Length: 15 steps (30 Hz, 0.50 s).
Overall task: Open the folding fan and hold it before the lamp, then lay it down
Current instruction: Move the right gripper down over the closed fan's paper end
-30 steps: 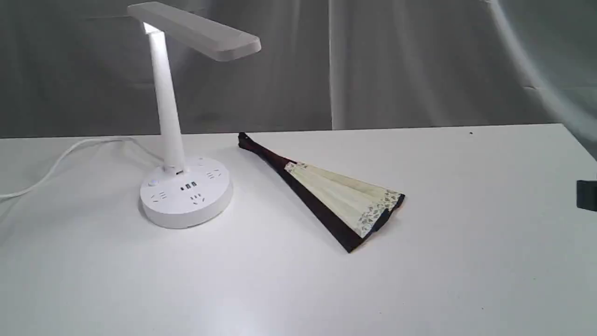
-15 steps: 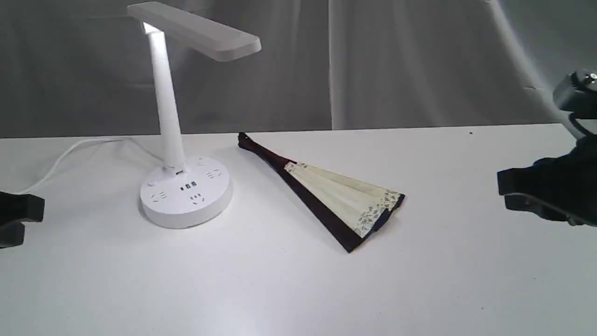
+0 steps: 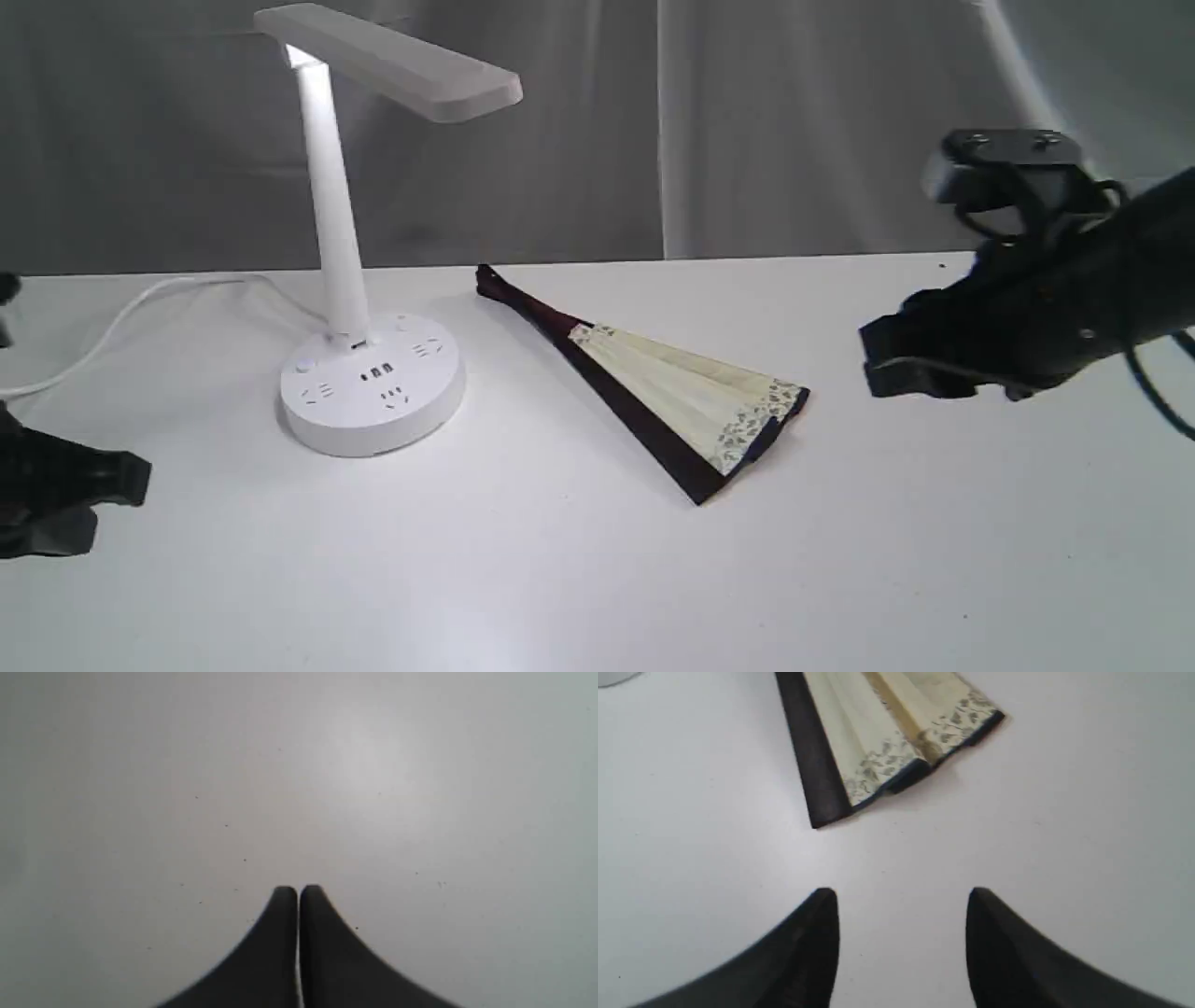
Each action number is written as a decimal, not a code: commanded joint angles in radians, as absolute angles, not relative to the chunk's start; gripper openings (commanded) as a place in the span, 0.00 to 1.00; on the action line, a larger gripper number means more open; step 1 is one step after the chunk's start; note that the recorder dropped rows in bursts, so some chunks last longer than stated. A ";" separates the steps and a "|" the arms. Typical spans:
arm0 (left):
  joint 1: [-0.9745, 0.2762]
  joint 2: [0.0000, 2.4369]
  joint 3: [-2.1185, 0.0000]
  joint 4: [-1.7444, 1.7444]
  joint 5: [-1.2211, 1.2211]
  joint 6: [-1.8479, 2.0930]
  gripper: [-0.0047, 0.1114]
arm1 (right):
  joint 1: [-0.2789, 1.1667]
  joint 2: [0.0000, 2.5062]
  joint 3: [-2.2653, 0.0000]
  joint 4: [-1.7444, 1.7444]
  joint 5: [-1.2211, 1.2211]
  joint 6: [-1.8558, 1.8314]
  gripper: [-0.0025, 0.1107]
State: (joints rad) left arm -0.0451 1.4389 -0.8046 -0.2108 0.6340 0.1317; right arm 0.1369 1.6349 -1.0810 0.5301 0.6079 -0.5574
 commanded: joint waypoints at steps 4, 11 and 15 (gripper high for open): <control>-0.149 1.521 -0.809 -0.186 0.625 0.091 0.04 | 0.211 1.777 -1.218 0.490 0.628 -0.524 0.42; -0.168 1.575 -0.866 -0.185 0.678 0.076 0.04 | 0.211 1.927 -1.410 0.437 0.730 -0.488 0.42; -0.168 1.575 -0.880 -0.200 0.684 0.076 0.04 | 0.211 1.997 -1.489 0.439 0.716 -0.485 0.42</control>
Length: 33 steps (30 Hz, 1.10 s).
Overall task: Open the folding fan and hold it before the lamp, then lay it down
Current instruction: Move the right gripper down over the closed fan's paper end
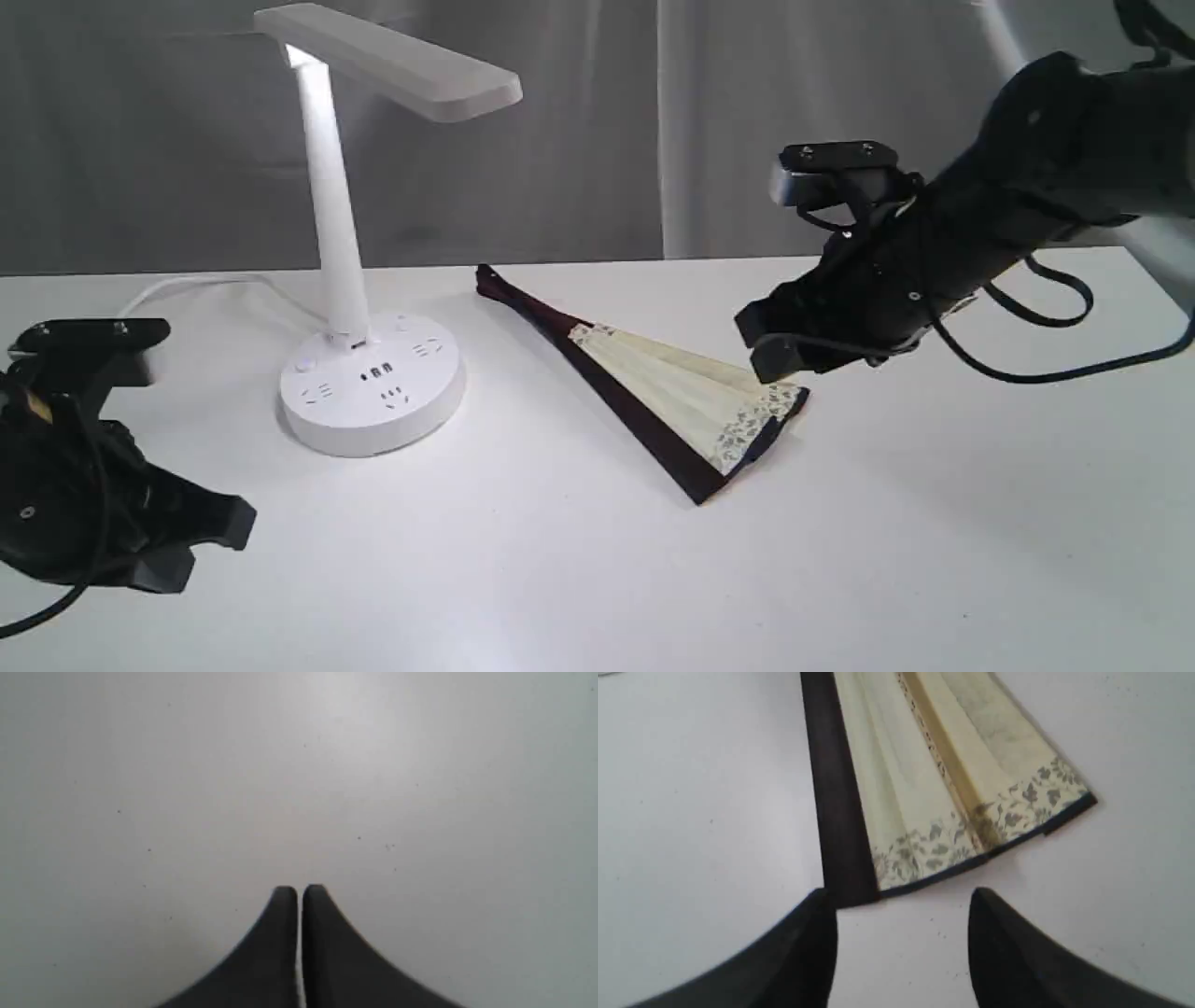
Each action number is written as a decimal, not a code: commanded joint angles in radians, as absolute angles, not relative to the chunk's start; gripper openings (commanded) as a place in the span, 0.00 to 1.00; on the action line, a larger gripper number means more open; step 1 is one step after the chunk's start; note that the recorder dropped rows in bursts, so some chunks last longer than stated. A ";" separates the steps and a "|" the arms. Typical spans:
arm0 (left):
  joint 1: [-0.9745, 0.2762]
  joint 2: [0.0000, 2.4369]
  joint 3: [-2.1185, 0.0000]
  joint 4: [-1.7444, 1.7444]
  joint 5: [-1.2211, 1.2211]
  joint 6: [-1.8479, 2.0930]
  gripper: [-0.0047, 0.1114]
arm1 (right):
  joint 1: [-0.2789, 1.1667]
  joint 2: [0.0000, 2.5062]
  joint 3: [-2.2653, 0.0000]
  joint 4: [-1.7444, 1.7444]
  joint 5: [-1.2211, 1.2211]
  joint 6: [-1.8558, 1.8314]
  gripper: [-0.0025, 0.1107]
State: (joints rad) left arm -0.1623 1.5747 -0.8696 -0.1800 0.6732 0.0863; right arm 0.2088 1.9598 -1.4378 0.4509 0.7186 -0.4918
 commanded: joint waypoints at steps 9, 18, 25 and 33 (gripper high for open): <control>-0.168 1.575 -0.880 -0.301 0.654 0.106 0.04 | 0.211 2.121 -1.533 0.456 0.625 -0.592 0.42; -0.168 1.575 -0.880 -0.327 0.654 0.137 0.04 | 0.267 2.178 -1.533 0.482 0.542 -0.658 0.42; -0.168 1.575 -0.880 -0.327 0.651 0.139 0.04 | 0.305 2.224 -1.533 0.479 0.421 -0.660 0.47; -0.168 1.575 -0.880 -0.327 0.651 0.141 0.04 | 0.305 2.236 -1.533 0.474 0.382 -0.660 0.52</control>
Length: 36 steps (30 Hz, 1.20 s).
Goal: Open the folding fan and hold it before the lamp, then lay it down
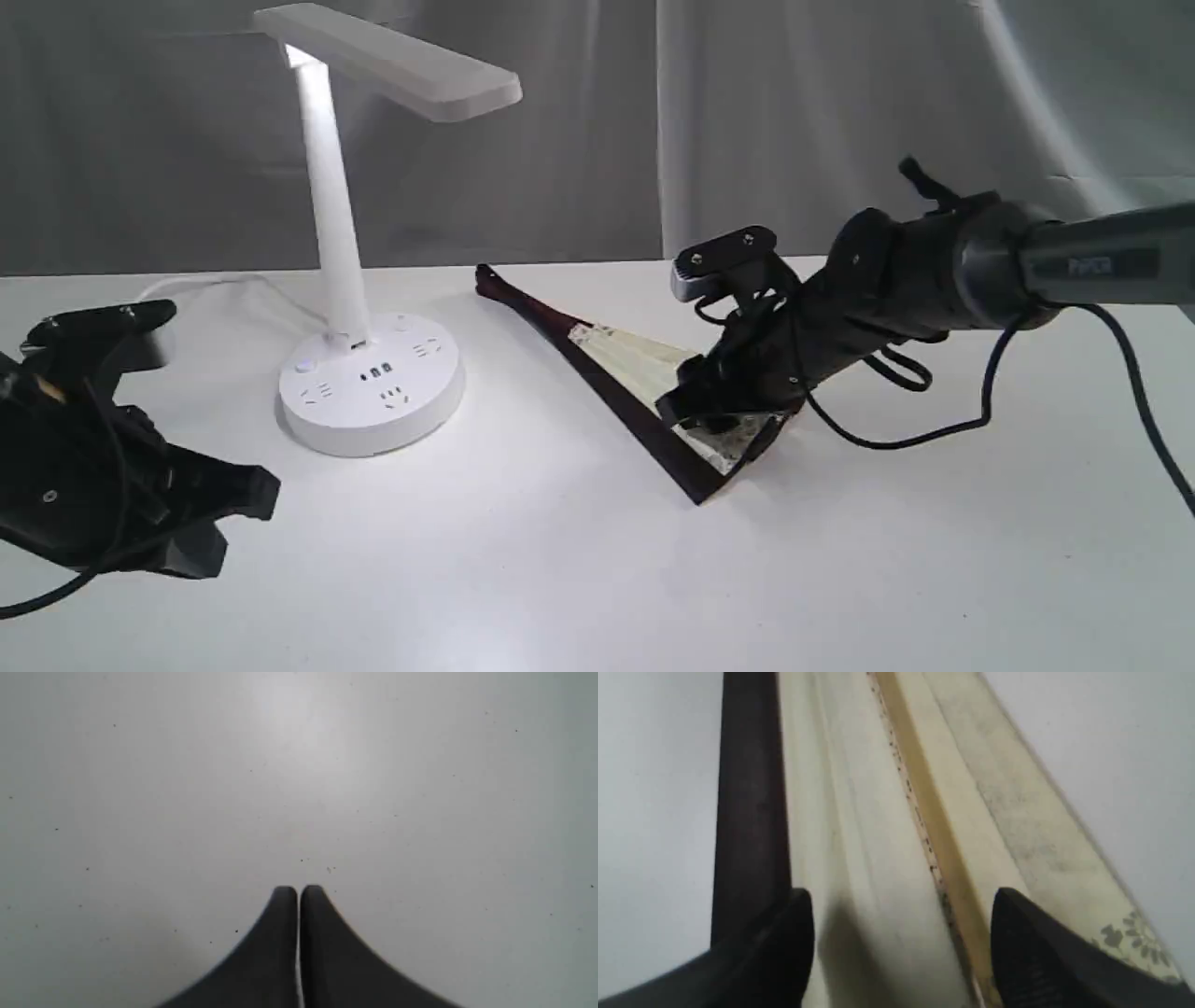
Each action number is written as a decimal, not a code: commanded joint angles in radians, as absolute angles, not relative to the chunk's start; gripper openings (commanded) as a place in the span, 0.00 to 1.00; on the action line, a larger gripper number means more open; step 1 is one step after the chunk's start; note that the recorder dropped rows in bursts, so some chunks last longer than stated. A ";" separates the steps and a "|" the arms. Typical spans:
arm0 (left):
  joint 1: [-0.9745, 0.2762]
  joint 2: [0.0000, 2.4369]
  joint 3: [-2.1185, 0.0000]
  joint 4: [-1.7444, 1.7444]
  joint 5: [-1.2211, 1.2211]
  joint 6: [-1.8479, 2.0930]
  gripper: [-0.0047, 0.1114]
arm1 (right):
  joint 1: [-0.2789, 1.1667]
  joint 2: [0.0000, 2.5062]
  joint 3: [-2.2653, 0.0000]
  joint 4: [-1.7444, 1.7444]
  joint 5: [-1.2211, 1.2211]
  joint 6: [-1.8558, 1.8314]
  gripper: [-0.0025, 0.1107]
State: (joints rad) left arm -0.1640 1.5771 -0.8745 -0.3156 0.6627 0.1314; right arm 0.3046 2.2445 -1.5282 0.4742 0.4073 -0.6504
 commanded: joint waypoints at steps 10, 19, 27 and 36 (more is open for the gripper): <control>-0.168 1.575 -0.880 -0.329 0.651 0.139 0.04 | 0.301 2.243 -1.533 0.396 0.470 -0.658 0.51; -0.168 1.575 -0.880 -0.331 0.651 0.139 0.04 | 0.301 2.263 -1.533 0.236 0.582 -0.568 0.45; -0.168 1.575 -0.880 -0.331 0.651 0.139 0.04 | 0.301 2.242 -1.533 0.217 0.639 -0.579 0.28; -0.168 1.575 -0.880 -0.334 0.651 0.139 0.04 | 0.301 2.236 -1.533 0.215 0.898 -0.804 0.28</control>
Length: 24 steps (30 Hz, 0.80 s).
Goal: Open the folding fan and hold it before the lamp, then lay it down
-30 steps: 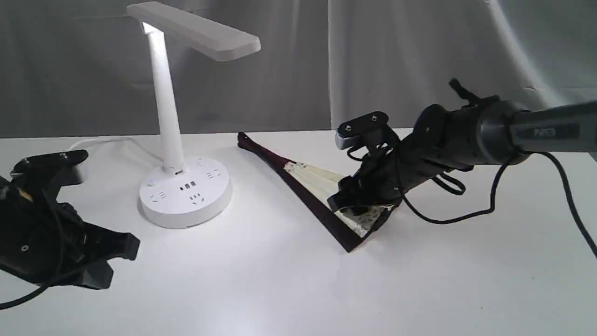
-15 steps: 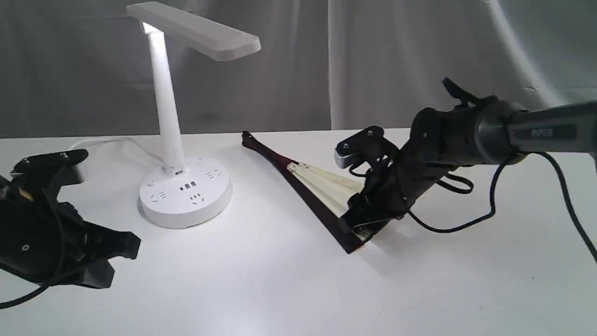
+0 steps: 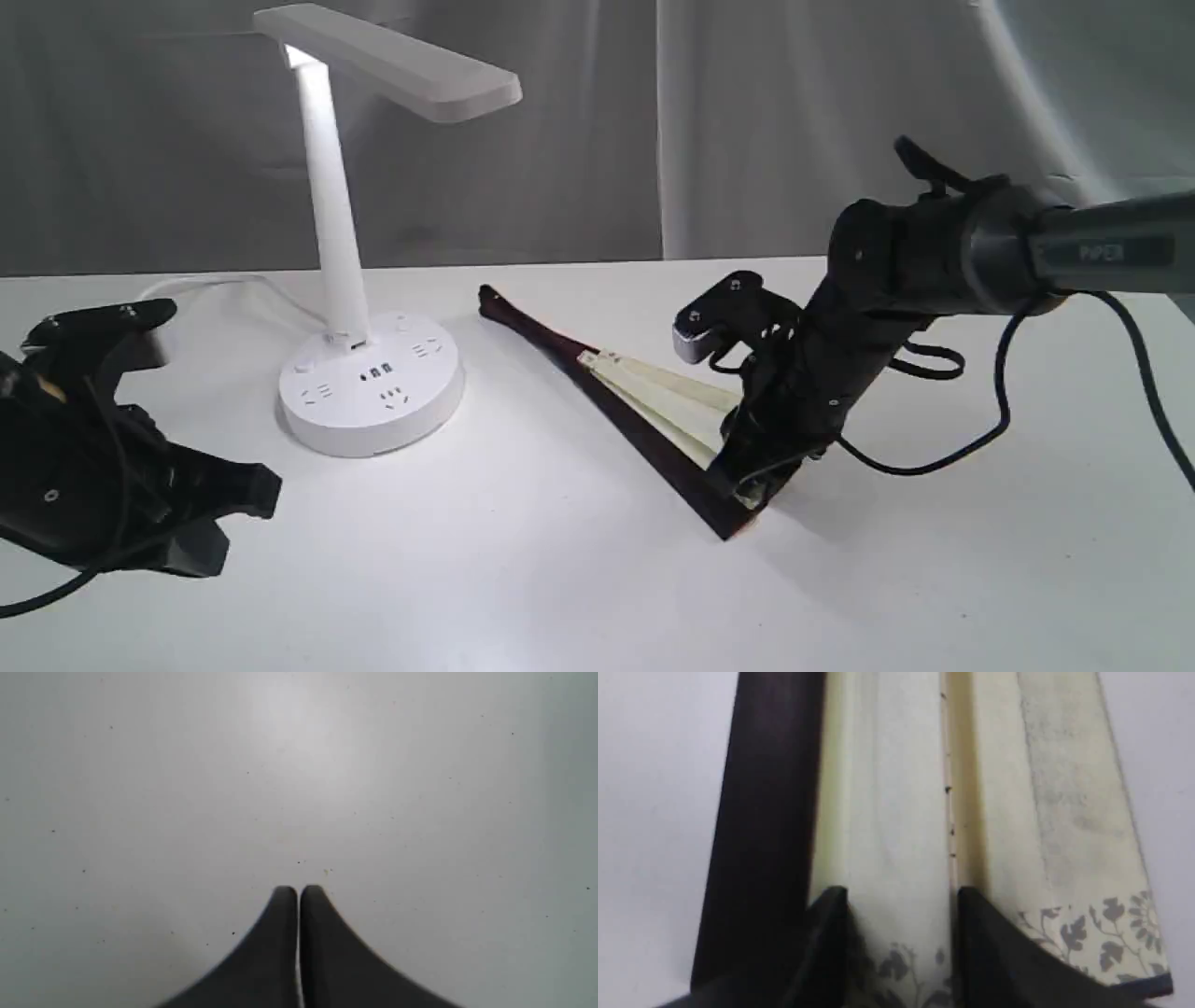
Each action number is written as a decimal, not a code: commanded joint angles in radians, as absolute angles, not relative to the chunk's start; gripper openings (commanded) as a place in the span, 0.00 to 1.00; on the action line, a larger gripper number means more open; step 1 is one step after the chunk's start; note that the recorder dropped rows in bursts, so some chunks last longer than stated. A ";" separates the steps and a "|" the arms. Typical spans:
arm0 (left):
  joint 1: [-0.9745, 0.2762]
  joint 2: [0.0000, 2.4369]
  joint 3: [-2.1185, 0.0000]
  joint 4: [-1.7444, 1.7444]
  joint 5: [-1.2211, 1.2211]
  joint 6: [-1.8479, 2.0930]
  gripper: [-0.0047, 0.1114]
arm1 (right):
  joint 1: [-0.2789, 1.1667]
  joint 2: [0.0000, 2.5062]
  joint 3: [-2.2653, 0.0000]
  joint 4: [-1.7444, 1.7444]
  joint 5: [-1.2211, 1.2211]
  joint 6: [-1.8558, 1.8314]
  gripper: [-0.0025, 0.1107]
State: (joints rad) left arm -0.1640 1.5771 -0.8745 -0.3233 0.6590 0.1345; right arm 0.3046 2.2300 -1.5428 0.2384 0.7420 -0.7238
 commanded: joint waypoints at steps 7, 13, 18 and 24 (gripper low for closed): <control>-0.168 1.575 -0.880 -0.334 0.654 0.139 0.04 | 0.299 2.234 -1.533 0.103 1.046 -0.822 0.28; -0.168 1.575 -0.880 -0.334 0.654 0.139 0.04 | 0.299 2.214 -1.533 0.000 1.103 -0.825 0.28; -0.168 1.575 -0.880 -0.334 0.656 0.139 0.04 | 0.299 2.200 -1.533 -0.180 1.190 -0.872 0.28; -0.168 1.575 -0.880 -0.334 0.658 0.139 0.04 | 0.299 2.196 -1.533 -0.180 1.163 -1.057 0.28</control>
State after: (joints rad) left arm -0.1640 1.5771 -0.8745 -0.3233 0.6590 0.1345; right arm 0.3008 2.2076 -1.5396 -0.1771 1.1767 -0.9915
